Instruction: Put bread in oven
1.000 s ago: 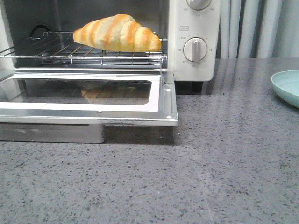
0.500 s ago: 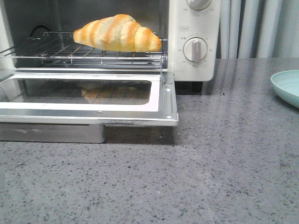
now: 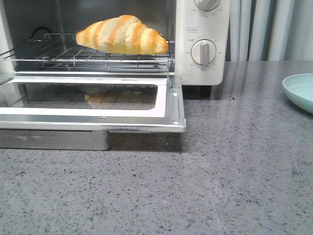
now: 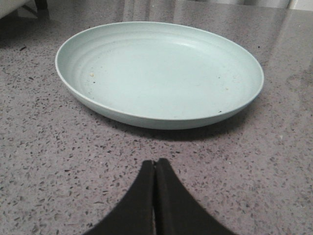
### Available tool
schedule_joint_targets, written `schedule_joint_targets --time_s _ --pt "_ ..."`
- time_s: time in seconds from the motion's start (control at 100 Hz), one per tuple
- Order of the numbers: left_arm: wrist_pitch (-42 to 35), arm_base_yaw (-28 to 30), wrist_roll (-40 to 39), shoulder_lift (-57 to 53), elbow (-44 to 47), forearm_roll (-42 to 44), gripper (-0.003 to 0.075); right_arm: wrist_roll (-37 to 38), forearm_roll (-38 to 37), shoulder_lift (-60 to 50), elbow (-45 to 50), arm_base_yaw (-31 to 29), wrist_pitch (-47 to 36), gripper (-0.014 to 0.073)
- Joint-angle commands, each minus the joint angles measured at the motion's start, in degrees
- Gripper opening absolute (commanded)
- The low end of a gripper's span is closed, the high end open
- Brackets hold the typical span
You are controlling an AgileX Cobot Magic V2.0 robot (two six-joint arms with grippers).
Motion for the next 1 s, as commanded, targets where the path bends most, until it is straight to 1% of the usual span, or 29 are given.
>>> schedule_joint_targets --time_s 0.0,0.55,0.99 --pt "-0.44 0.15 -0.70 -1.69 1.30 -0.67 -0.0021 -0.55 -0.36 -1.26 0.82 0.07 -1.97 -0.0075" --pt "-0.93 0.15 -0.70 -1.69 1.30 2.09 -0.0021 -0.55 -0.36 -1.26 0.82 0.07 -1.97 -0.0075" --pt "-0.93 0.15 -0.70 -1.69 1.30 2.10 -0.0021 -0.55 -0.36 -1.26 0.82 0.07 -1.97 -0.0075"
